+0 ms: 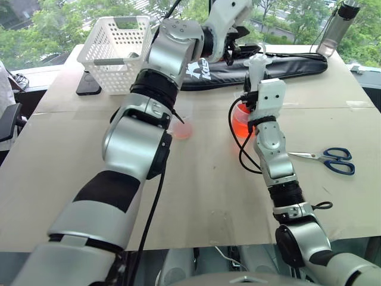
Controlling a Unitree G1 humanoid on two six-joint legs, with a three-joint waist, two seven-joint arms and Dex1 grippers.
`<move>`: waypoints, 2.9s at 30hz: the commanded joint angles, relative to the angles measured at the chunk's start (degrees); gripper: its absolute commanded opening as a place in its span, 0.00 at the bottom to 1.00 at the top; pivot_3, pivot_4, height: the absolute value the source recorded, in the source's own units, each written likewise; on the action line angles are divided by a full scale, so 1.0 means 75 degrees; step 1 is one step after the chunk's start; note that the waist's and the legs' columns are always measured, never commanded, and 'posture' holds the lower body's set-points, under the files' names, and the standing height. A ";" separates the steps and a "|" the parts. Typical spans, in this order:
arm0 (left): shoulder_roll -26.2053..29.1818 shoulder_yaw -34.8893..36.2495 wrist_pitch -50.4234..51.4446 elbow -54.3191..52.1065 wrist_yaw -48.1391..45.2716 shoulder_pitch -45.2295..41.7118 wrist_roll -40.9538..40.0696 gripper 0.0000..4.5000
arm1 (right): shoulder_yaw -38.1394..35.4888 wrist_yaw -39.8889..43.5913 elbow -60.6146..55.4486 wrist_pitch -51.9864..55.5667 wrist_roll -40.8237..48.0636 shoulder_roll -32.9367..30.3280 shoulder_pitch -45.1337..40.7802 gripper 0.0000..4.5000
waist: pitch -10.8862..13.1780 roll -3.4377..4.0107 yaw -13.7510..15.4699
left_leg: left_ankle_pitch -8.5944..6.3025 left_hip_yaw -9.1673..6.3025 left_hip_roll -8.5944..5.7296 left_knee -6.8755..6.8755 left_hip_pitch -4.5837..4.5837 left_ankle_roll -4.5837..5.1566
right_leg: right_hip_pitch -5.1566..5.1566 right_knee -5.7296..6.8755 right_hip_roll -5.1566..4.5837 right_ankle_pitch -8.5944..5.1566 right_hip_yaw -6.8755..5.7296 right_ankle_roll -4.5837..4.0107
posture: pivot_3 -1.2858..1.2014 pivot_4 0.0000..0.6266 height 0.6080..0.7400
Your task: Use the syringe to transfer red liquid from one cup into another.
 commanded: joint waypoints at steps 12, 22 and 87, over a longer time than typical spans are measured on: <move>-0.0134 0.0107 -0.0510 -0.0366 -0.0084 0.0015 0.0254 0.14 | 0.0175 0.0151 -0.0418 -0.0141 0.0065 0.0147 0.0012 0.34 | 0.0000 0.0000 0.0021 | 0.0000 -0.0002 -0.0001 0.0047 -0.0003 0.0000 | 0.0001 0.0040 0.0006 0.0000 -0.0003 0.0000 | 0.52 0.24 0.88; -0.0127 0.0234 -0.1008 -0.0260 0.0137 -0.0172 0.0393 0.01 | 0.0080 0.0179 -0.0373 0.0008 0.0281 0.0249 -0.0003 0.34 | 0.0000 -0.0001 0.0012 | -0.0001 -0.0003 0.0000 0.0080 -0.0004 0.0001 | 0.0001 0.0078 0.0027 -0.0001 0.0004 0.0001 | 0.52 0.24 0.88; 0.1204 0.2024 0.5352 -0.7561 -0.0151 0.4192 -0.3470 0.79 | -0.0408 0.1082 -0.1472 0.0986 0.1285 -0.0195 -0.0305 0.34 | -0.0010 0.0002 -0.0145 | 0.0000 -0.0012 0.0003 0.0094 0.0000 0.0000 | 0.0007 0.0092 -0.0008 -0.0001 0.0010 0.0001 | 0.52 0.24 0.88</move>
